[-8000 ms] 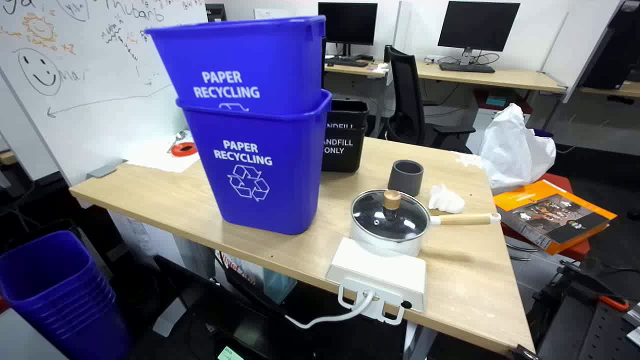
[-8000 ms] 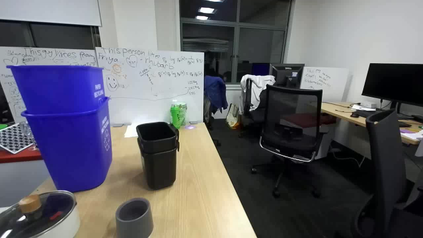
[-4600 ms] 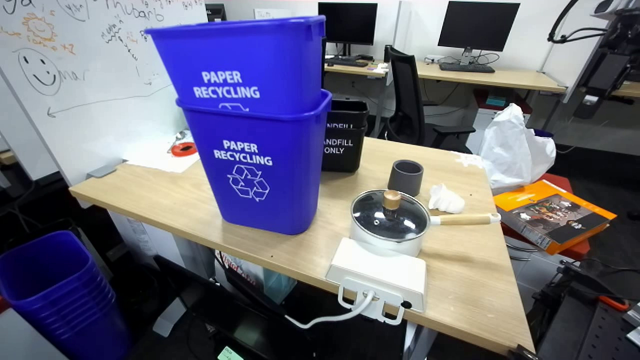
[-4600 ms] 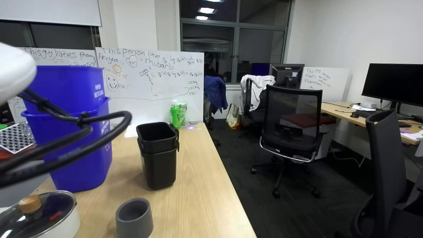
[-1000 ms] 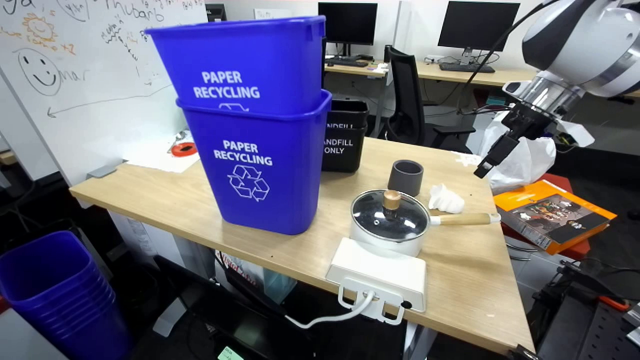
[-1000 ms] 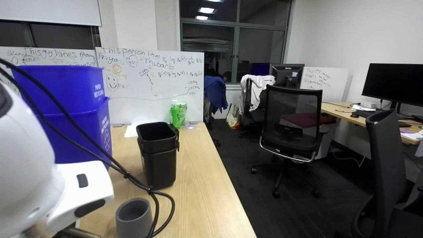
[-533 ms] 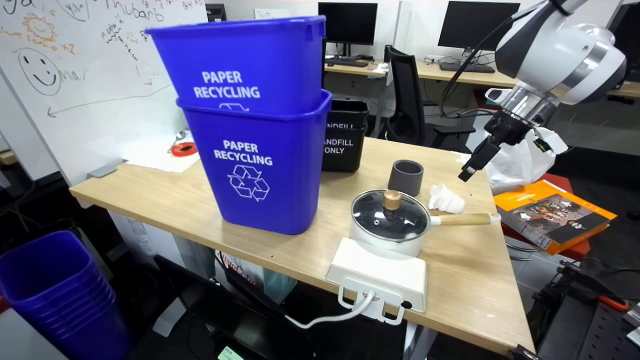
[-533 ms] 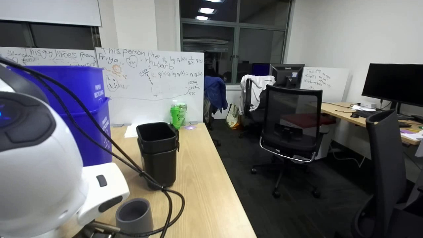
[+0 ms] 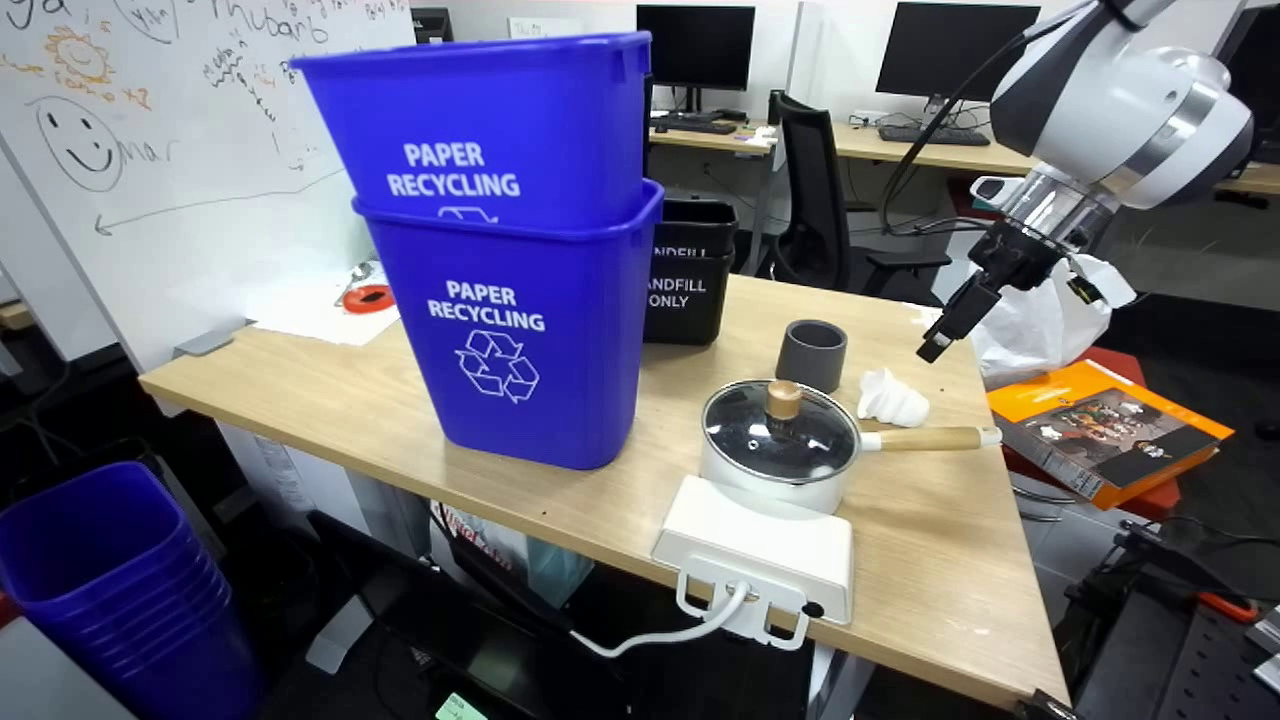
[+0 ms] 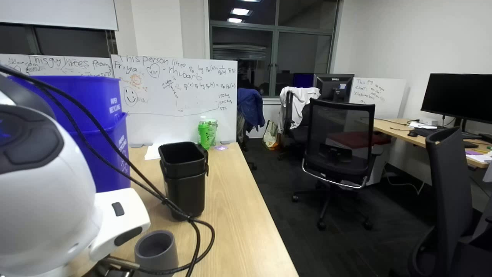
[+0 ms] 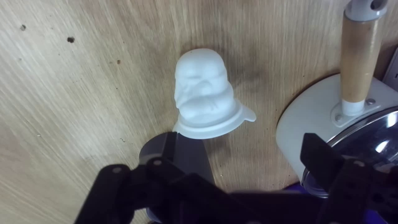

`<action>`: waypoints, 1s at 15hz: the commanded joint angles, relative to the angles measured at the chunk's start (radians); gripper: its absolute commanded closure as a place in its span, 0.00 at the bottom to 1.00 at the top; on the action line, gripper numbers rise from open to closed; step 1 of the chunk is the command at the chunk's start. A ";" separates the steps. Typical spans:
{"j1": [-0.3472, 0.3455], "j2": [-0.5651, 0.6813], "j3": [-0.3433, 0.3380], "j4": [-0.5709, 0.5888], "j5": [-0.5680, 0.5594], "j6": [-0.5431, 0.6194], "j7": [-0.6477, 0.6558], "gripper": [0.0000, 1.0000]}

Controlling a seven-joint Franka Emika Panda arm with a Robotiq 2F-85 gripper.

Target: Put the grey vessel inside the black waste bin

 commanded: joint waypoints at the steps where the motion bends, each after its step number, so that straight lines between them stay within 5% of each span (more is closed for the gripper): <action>1: 0.002 0.010 0.004 0.008 0.010 0.011 -0.010 0.00; 15: -0.014 0.308 0.096 0.253 0.292 0.081 -0.309 0.00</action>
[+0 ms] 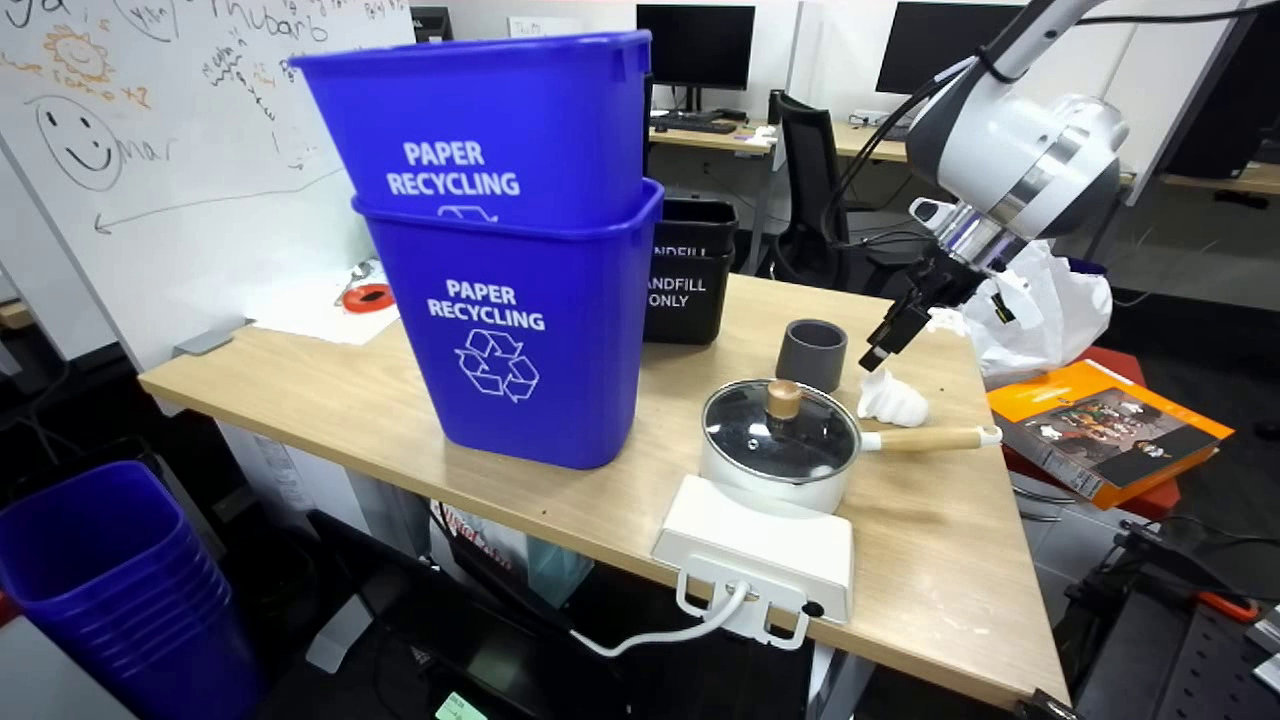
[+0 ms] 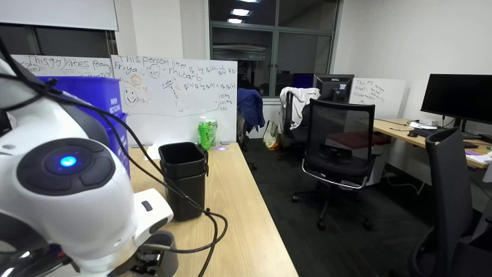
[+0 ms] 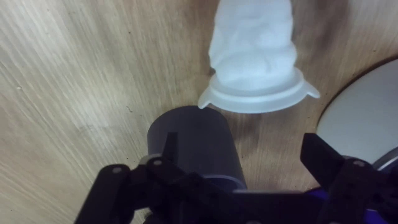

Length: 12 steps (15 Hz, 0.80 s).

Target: Put the grey vessel inside the black waste bin

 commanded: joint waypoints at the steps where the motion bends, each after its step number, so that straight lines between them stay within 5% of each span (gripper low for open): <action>1: -0.014 0.090 0.016 0.077 0.047 0.040 -0.093 0.00; 12: 0.000 0.112 0.000 0.089 0.013 0.032 -0.052 0.00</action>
